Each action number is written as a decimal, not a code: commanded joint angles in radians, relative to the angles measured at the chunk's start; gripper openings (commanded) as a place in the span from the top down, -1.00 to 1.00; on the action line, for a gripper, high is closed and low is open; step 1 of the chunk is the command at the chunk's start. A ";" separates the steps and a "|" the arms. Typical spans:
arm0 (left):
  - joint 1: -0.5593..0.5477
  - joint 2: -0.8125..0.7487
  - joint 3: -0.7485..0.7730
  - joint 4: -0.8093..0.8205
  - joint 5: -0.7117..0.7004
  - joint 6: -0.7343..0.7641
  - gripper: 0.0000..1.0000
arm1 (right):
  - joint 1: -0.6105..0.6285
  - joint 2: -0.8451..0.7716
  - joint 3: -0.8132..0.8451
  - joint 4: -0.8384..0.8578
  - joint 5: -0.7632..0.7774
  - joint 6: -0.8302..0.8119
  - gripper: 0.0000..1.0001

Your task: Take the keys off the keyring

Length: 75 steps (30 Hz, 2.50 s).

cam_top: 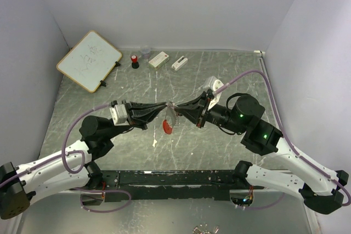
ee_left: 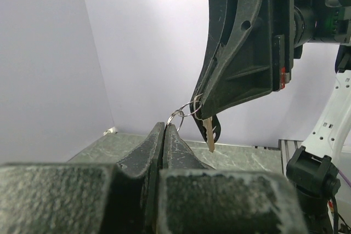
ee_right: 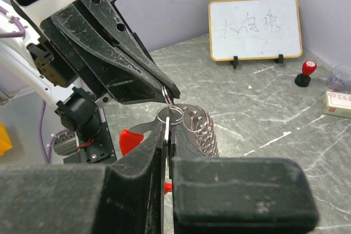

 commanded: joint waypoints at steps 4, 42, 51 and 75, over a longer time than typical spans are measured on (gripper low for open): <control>0.020 0.043 -0.031 0.209 -0.182 0.012 0.87 | -0.004 -0.033 0.009 0.096 -0.011 0.028 1.00; 0.017 0.151 -0.046 0.445 -0.227 -0.021 0.86 | -0.005 0.055 -0.093 0.246 -0.028 0.074 1.00; 0.012 0.171 -0.024 0.385 -0.305 0.033 0.87 | -0.003 0.053 -0.060 0.231 -0.043 0.068 1.00; -0.035 0.142 -0.011 0.197 -0.296 0.132 0.86 | -0.003 0.098 0.113 0.138 0.041 -0.020 1.00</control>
